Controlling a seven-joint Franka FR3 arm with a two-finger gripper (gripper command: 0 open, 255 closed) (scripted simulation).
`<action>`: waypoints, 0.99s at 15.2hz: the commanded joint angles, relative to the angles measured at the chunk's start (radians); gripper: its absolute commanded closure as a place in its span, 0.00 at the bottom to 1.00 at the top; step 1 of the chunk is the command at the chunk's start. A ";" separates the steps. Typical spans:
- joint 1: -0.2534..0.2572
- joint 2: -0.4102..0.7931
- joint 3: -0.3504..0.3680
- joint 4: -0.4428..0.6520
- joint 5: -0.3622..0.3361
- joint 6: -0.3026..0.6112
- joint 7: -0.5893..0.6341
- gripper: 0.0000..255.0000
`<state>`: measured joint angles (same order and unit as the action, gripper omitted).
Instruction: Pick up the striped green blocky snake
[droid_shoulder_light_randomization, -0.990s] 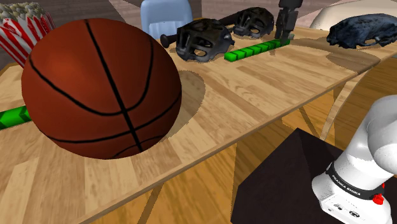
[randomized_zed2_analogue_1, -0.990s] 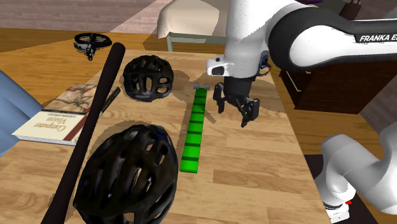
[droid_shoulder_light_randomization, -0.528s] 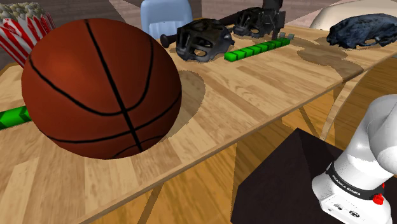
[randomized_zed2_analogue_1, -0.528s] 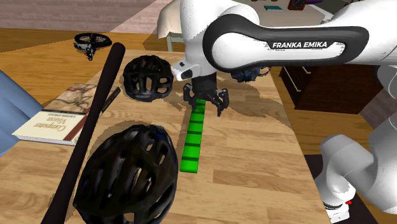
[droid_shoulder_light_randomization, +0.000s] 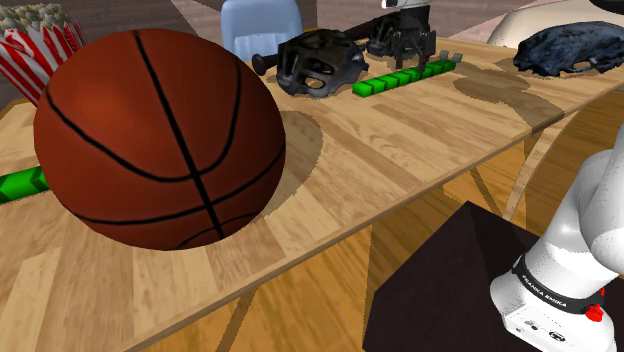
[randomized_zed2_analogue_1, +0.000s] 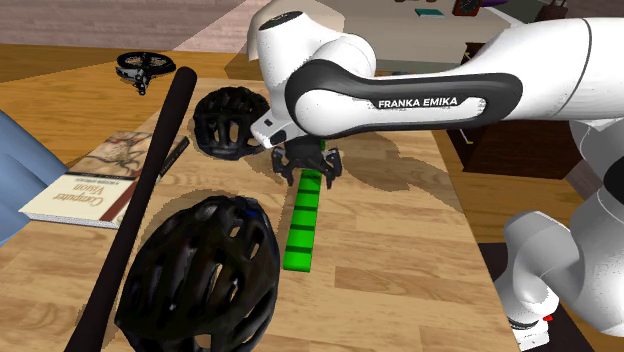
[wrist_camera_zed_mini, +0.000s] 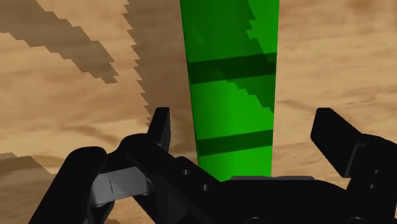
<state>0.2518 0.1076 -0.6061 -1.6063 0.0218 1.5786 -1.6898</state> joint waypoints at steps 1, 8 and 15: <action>0.002 0.001 0.002 -0.026 0.001 0.027 0.002 0.00; 0.002 0.000 0.002 -0.034 0.000 0.034 0.002 1.00; 0.001 0.003 0.001 -0.005 0.002 0.007 0.001 1.00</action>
<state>0.2531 0.1098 -0.6048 -1.6215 0.0230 1.5959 -1.6887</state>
